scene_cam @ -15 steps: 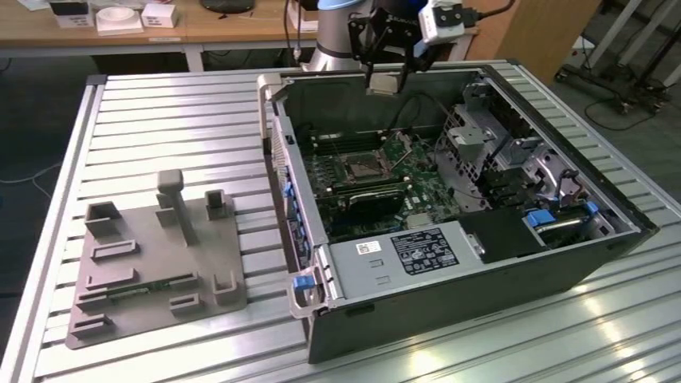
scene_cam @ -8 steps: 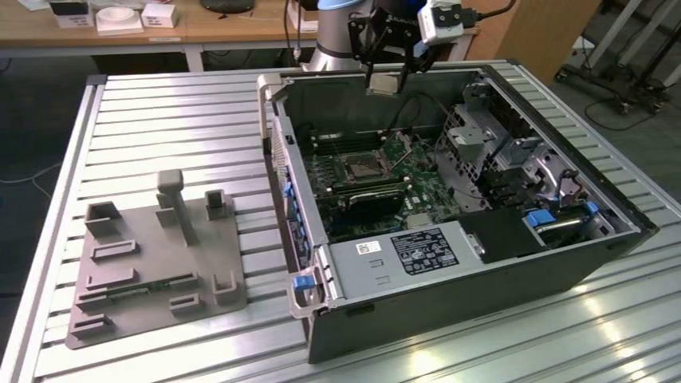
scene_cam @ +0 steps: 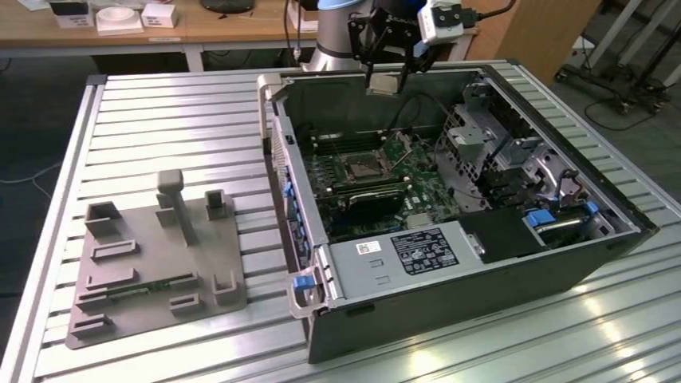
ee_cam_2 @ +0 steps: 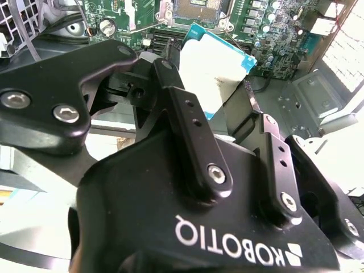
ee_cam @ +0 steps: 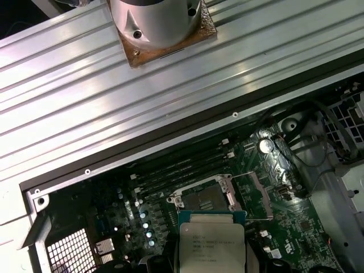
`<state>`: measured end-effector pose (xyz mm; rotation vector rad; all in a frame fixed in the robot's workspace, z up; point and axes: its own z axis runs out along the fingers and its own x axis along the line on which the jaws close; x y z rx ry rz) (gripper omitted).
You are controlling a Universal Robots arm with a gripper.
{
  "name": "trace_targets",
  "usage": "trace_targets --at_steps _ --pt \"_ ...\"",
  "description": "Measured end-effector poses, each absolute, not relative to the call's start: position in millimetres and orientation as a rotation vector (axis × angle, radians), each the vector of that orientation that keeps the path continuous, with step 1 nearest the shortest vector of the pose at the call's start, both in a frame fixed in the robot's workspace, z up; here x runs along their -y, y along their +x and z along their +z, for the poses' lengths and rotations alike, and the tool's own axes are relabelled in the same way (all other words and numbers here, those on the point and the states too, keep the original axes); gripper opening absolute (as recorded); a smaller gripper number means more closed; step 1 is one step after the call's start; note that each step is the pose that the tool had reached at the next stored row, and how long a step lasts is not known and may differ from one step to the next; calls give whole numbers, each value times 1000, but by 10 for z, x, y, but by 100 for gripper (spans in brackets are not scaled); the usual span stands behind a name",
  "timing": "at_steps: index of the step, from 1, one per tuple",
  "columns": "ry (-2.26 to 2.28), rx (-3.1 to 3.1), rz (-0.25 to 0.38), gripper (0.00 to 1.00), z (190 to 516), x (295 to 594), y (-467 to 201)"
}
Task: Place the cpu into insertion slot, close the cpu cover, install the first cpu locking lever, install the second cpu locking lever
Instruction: 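Place the cpu into insertion slot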
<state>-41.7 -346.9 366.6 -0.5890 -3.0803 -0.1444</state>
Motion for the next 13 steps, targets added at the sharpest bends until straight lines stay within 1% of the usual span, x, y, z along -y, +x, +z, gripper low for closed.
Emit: trace_targets --at_steps 13 --pt "-704 3060 -144 54 3660 3469 -417"
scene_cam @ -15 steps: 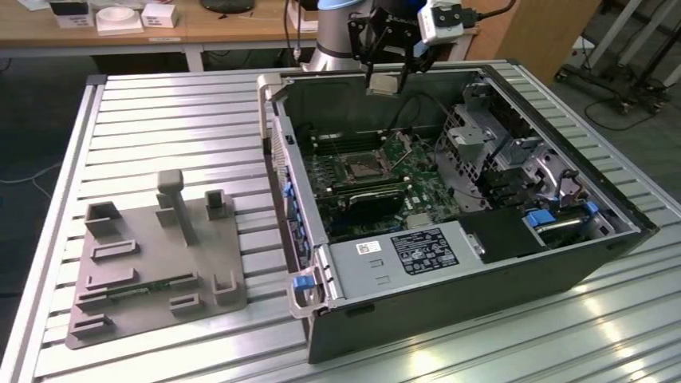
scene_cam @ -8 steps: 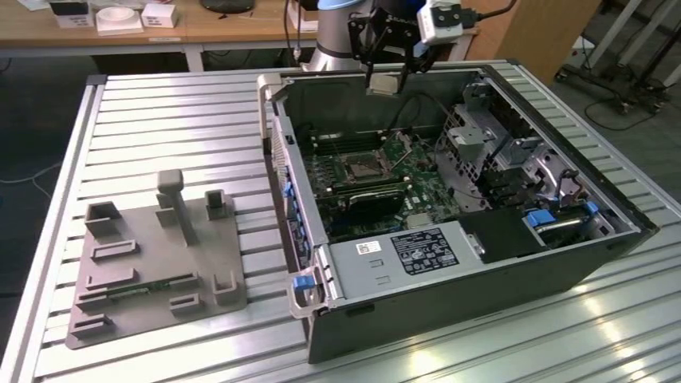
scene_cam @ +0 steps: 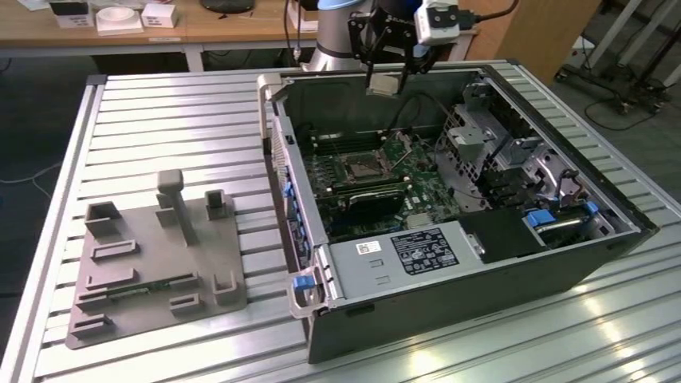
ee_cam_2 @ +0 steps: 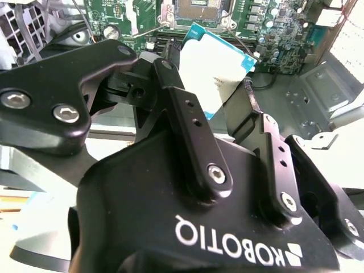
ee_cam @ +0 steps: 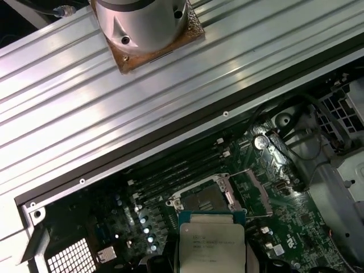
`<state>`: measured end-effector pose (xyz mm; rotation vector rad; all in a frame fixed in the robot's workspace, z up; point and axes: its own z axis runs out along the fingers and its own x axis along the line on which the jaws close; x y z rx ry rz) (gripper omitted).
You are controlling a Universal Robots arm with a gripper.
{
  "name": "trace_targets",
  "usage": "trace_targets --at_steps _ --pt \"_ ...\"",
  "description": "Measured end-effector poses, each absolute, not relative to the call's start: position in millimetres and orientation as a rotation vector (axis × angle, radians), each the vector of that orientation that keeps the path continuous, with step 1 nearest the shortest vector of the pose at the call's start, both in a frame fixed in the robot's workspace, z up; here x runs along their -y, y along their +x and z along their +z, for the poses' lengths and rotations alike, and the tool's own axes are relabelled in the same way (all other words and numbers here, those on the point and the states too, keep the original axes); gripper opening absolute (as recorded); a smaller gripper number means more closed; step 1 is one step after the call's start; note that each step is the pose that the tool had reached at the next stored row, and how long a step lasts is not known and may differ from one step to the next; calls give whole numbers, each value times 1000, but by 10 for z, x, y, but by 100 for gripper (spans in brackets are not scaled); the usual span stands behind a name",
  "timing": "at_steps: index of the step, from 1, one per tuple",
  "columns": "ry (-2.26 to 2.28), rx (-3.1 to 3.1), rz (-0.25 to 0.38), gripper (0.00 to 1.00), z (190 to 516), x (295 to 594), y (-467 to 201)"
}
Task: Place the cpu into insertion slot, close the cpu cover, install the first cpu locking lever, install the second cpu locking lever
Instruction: 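Place the cpu into insertion slot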
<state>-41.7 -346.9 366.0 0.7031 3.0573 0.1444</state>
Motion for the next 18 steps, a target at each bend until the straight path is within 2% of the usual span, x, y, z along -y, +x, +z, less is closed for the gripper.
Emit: trace_targets --at_steps 18 --pt "830 -3021 144 54 3650 3469 -418"
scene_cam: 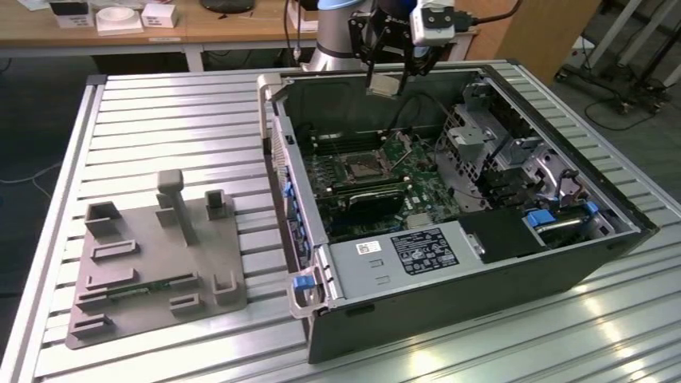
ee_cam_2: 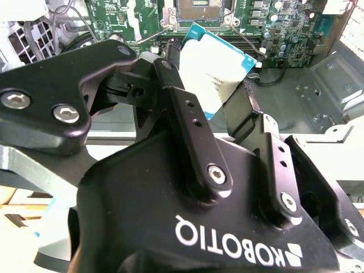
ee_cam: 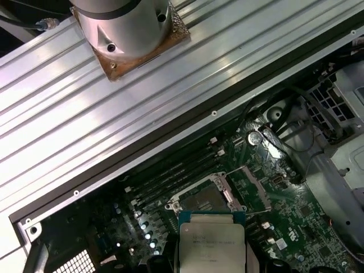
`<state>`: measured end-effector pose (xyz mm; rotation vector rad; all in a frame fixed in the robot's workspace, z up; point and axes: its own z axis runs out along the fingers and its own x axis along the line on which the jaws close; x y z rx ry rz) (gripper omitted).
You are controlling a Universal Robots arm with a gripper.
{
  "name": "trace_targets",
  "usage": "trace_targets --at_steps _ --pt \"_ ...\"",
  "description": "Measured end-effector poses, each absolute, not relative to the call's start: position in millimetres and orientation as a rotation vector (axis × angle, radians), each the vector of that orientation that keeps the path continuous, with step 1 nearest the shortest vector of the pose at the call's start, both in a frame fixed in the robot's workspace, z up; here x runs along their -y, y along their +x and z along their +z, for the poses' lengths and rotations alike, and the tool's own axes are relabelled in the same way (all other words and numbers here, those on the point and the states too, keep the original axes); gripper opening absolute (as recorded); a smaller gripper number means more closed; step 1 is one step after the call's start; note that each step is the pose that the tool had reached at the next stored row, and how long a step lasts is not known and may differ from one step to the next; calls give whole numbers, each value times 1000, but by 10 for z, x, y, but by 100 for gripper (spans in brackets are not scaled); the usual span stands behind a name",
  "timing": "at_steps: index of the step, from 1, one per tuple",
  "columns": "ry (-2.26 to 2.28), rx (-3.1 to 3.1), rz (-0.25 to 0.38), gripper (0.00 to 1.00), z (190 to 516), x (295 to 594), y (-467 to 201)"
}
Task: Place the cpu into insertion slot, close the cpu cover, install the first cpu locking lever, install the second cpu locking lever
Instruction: 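Place the cpu into insertion slot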
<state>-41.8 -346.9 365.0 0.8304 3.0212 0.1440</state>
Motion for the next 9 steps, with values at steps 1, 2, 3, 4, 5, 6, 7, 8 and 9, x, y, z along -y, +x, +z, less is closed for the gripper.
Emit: trace_targets --at_steps 1,2,3,4,5,6,7,8,9 --pt "837 -3019 144 54 3650 3469 -418" --pt "842 -3018 144 54 3649 3469 -418" --pt "848 -3016 144 54 3649 3469 -418" --pt "853 -3014 144 54 3648 3469 -418" --pt "858 -3012 144 54 3648 3469 -418" --pt "864 -3011 144 54 3647 3469 -418" --pt "869 -3009 144 54 3647 3469 -418" --pt "874 -3007 144 54 3646 3469 -418" --pt "880 -3006 144 54 3646 3469 -418"
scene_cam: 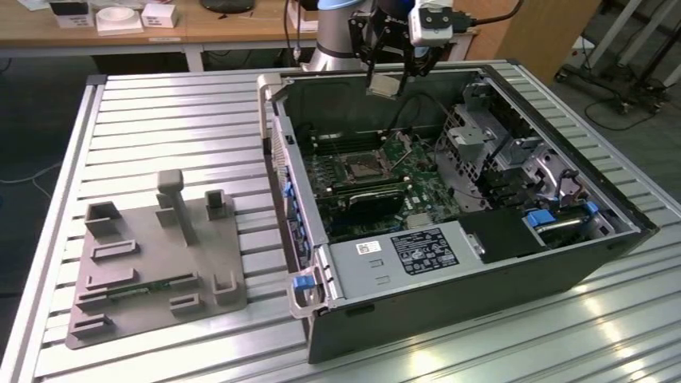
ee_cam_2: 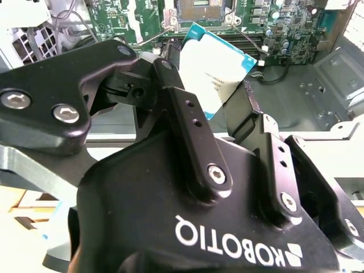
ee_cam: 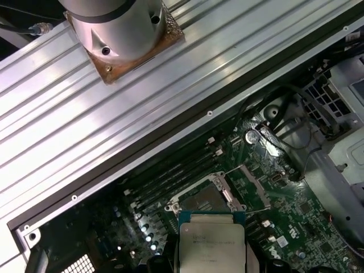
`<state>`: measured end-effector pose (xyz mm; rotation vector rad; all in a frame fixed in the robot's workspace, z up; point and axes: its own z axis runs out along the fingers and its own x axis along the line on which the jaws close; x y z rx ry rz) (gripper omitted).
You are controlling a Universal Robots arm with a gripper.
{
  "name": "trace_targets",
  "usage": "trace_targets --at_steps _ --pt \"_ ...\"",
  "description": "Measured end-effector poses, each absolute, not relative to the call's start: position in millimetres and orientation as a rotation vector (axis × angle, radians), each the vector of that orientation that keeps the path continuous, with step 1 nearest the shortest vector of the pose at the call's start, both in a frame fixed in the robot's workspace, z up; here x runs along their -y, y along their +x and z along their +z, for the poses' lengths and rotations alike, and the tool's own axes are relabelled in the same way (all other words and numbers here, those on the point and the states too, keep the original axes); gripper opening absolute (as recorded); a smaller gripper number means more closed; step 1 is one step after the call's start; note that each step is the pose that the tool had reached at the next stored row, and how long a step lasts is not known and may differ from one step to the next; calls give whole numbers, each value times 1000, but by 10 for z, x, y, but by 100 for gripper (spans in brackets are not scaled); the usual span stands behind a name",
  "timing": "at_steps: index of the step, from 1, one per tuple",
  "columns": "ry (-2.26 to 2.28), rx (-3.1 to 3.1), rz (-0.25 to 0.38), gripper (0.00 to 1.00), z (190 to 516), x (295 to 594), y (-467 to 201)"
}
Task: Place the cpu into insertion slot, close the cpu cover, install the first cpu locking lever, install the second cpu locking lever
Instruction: 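Place the cpu into insertion slot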
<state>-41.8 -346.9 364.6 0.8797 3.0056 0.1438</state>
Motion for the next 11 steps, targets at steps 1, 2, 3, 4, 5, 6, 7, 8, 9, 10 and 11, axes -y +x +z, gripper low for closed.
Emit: trace_targets --at_steps 1,2,3,4,5,6,7,8,9,10,11 --pt "885 -3004 144 54 3646 3469 -419" --pt "890 -3002 144 54 3646 3469 -419" --pt "895 -3001 144 54 3645 3469 -419" --pt "900 -2999 144 54 3645 3469 -419" --pt "905 -2997 144 54 3645 3469 -419" --pt "911 -2995 144 54 3645 3469 -419" --pt "917 -2993 144 54 3644 3469 -420" --pt "923 -2991 144 54 3644 3469 -420" --pt "929 -2989 144 54 3644 3469 -420" --pt "935 -2987 144 54 3644 3469 -421" --pt "942 -2985 144 54 3643 3469 -421"
